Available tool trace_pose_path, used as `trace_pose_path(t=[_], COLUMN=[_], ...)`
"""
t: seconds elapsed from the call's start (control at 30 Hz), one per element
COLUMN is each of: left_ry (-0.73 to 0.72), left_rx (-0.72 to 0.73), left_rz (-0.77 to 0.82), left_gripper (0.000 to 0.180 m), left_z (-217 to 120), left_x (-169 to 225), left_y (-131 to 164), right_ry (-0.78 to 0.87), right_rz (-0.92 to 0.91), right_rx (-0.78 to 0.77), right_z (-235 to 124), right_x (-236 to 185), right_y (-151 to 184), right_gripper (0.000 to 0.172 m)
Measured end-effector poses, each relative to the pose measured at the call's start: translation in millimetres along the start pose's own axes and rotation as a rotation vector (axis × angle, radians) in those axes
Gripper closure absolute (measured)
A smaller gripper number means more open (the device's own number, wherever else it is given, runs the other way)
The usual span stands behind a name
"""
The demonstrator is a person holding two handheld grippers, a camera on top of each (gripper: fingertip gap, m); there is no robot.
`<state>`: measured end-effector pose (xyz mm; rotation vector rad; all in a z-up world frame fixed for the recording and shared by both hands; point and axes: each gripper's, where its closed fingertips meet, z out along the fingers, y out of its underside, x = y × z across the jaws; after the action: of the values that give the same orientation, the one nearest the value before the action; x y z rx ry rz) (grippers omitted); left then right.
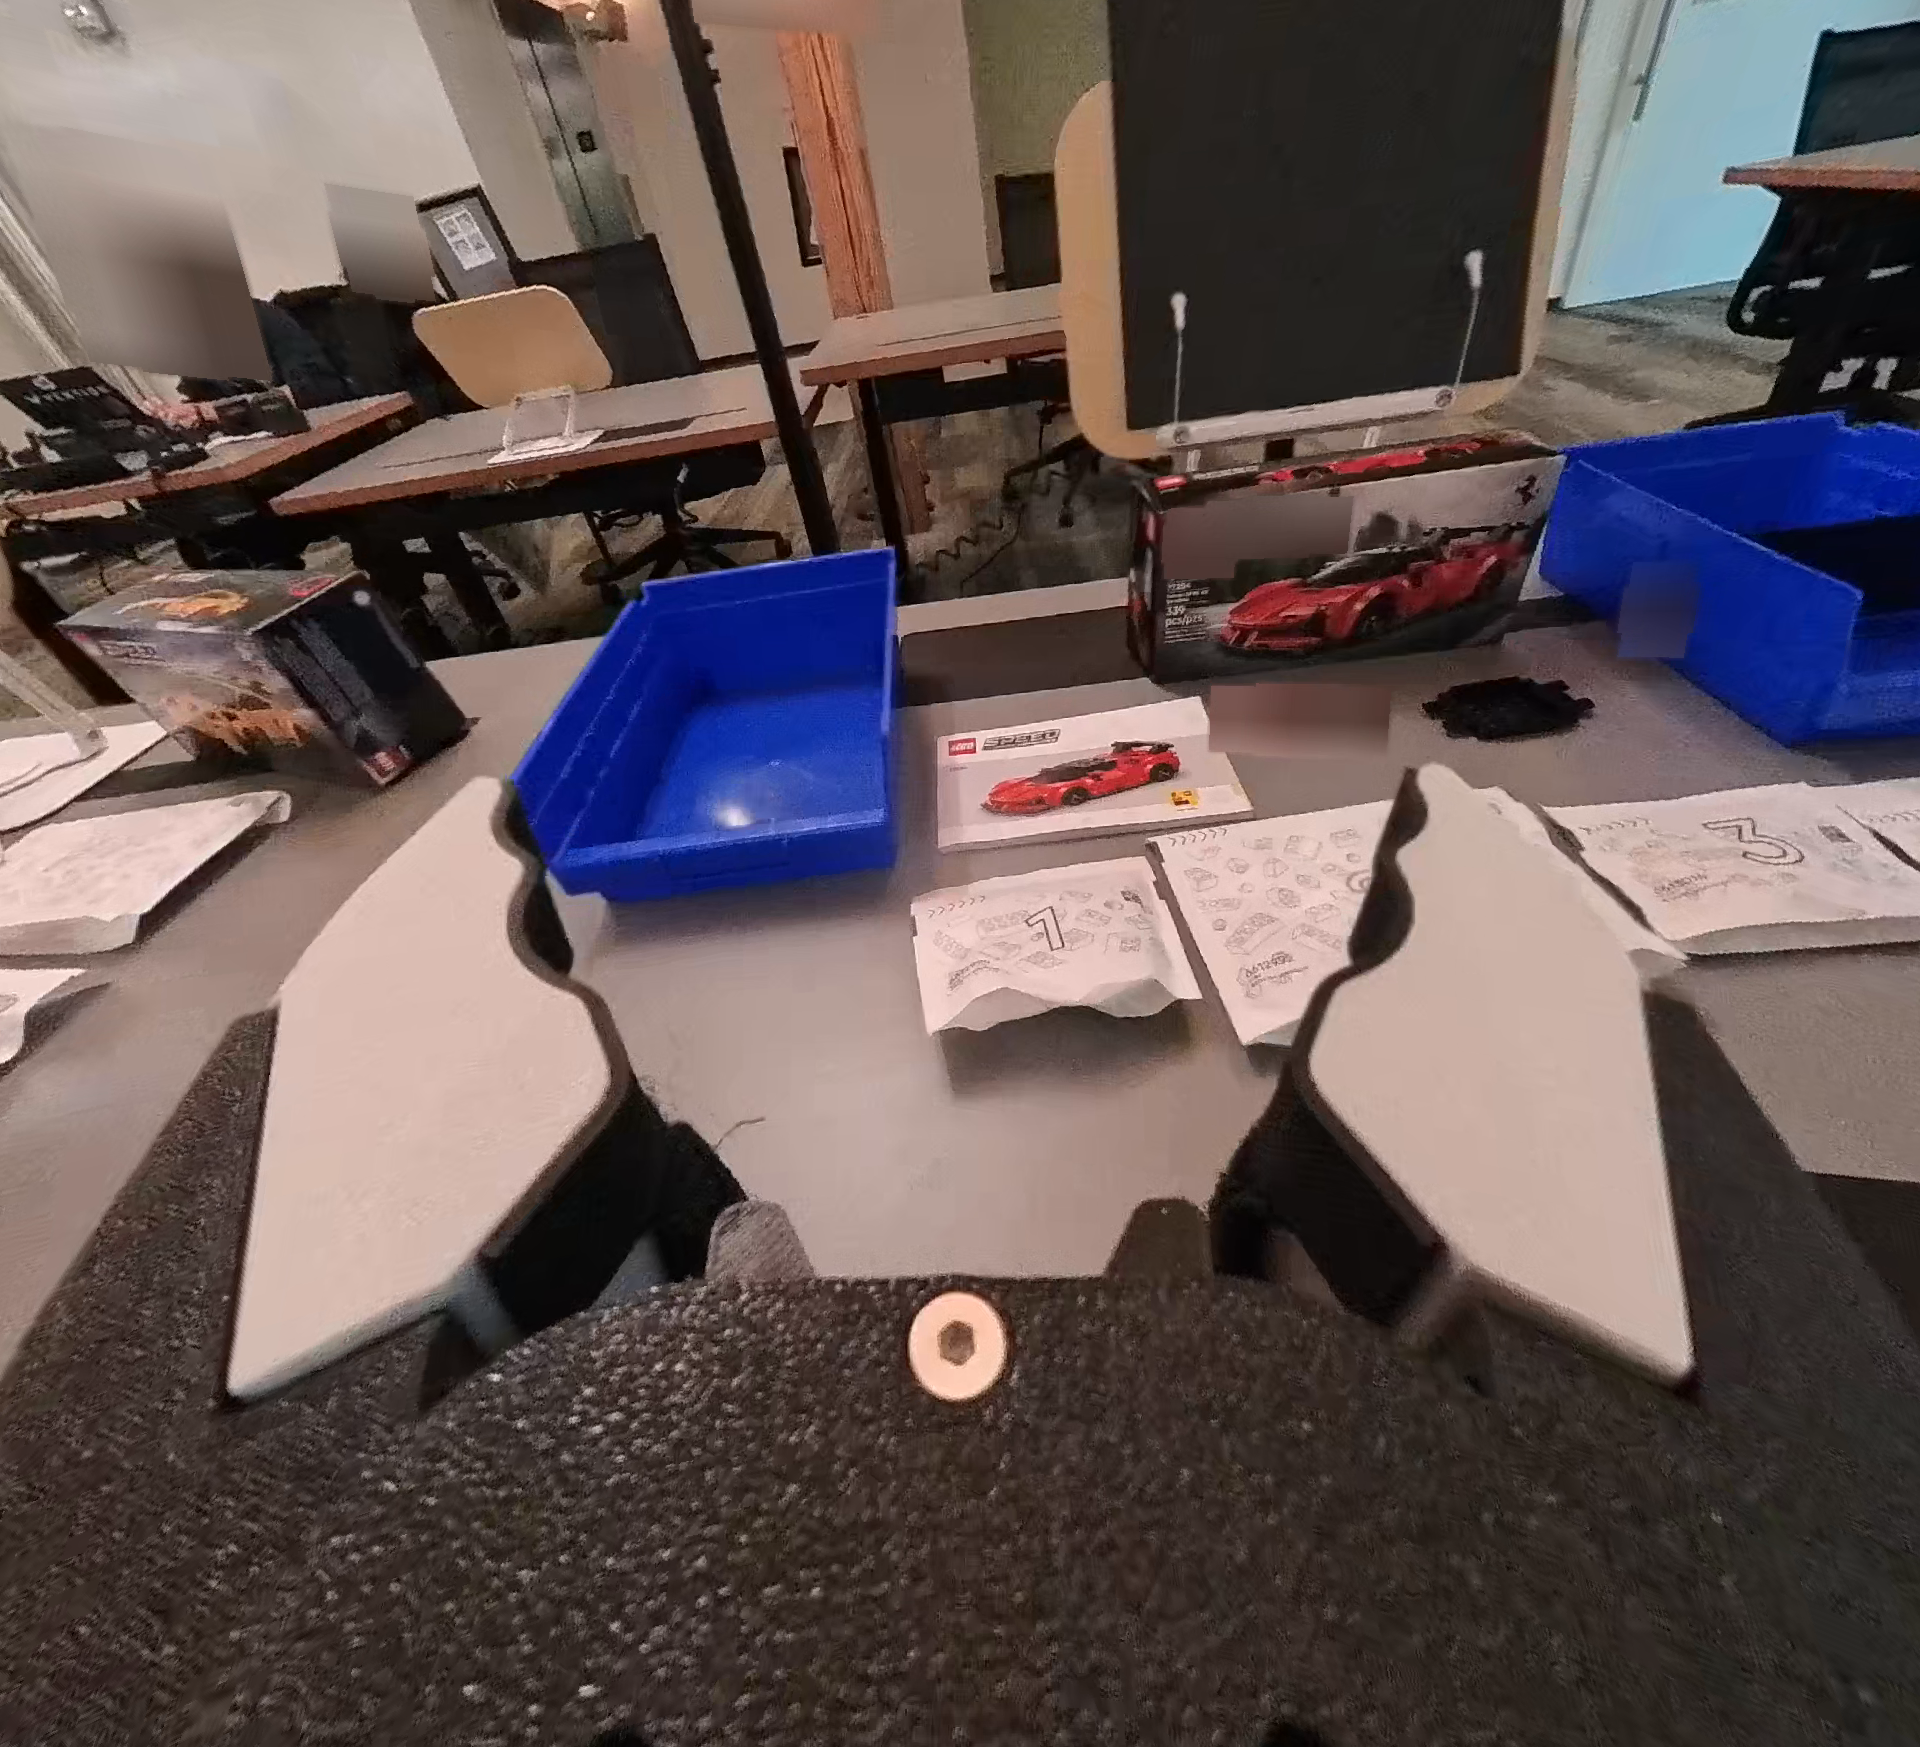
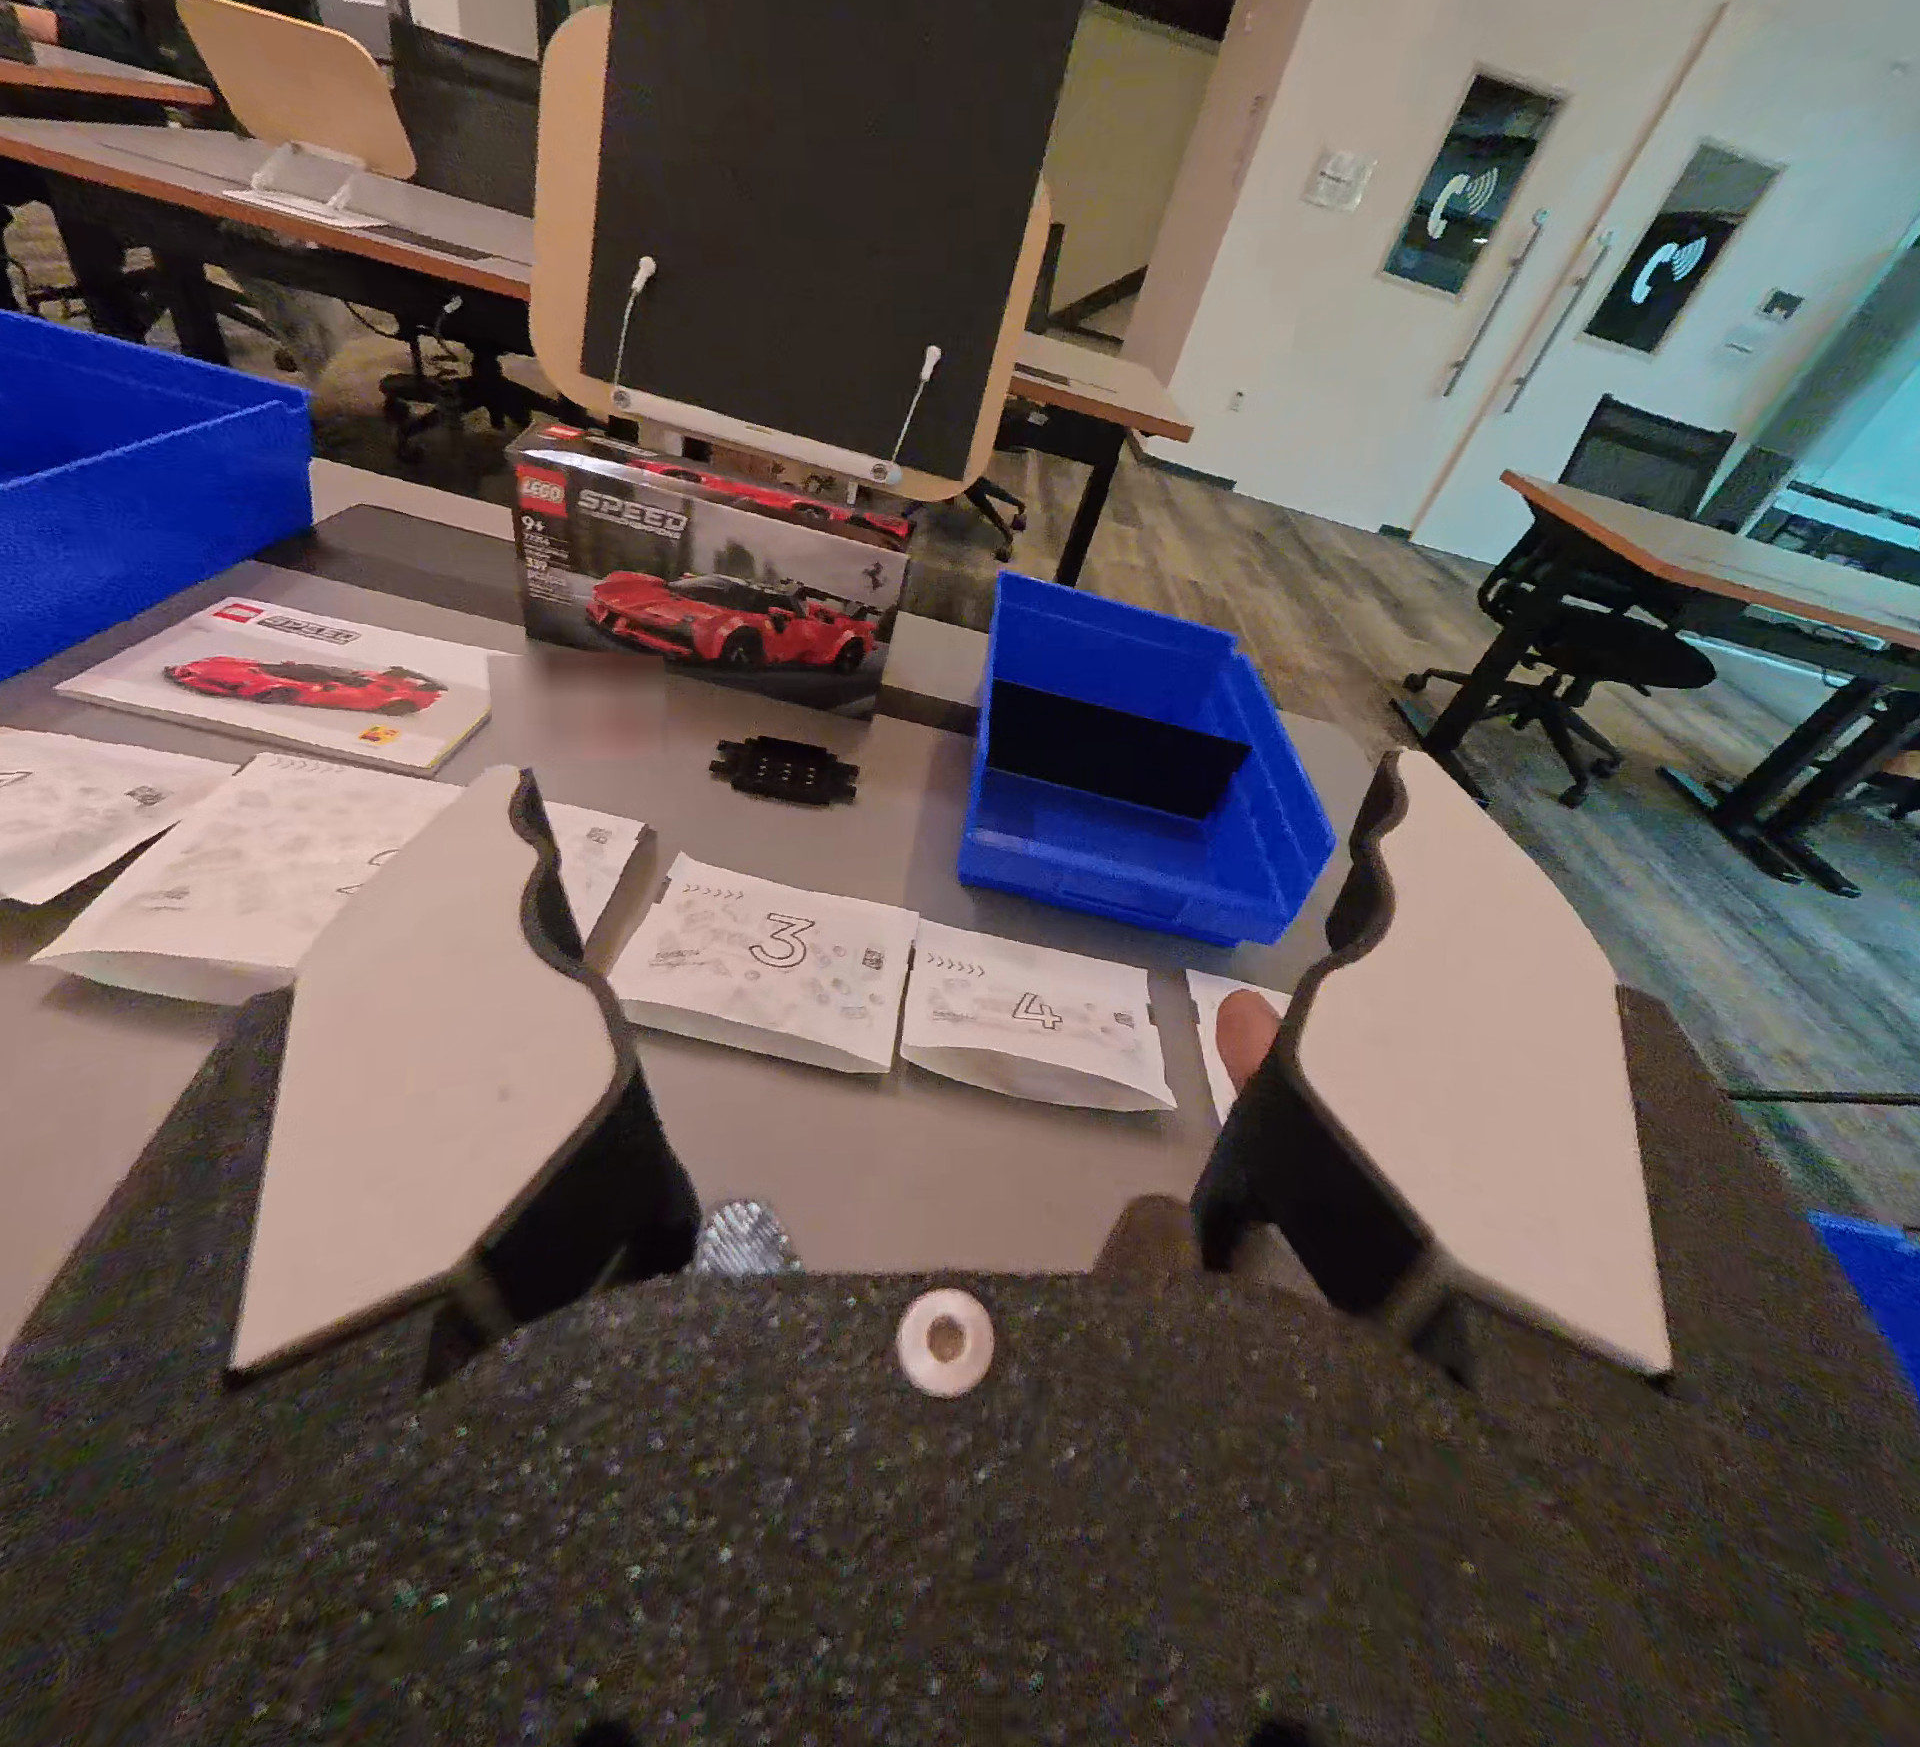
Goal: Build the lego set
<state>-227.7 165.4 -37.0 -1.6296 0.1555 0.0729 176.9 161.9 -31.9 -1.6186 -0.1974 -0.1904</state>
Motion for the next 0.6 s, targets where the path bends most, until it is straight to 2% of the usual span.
trace_pose_path(t=[0.13,0.23,0.4,0.5,0.6], left_ry=[0.0,0.051,0.065,0.082,0.099], left_rx=[-0.002,-0.023,-0.055,-0.047,-0.008], left_rz=[0.01,-0.008,-0.018,-0.012,-0.005], left_gripper=[0.035,0.035,0.035,0.035,0.044], left_z=[-10.9,-17.0,-11.4,-7.4,-6.4], left_x=[-5.2,4.2,15.2,23.5,32.3], left_y=[8.1,24.7,51.0,48.9,41.8], right_ry=[0.037,0.055,0.056,0.026,0.018], right_rz=[-0.032,-0.009,0.006,0.028,0.043], right_rx=[-0.038,-0.036,-0.062,-0.078,-0.07], right_z=[-6.2,-10.4,-7.9,-3.6,-0.7], right_x=[17.5,26.1,19.5,8.5,1.6], right_y=[13.4,26.1,48.4,54.0,54.1], right_gripper=[0.031,0.03,0.03,0.03,0.029])
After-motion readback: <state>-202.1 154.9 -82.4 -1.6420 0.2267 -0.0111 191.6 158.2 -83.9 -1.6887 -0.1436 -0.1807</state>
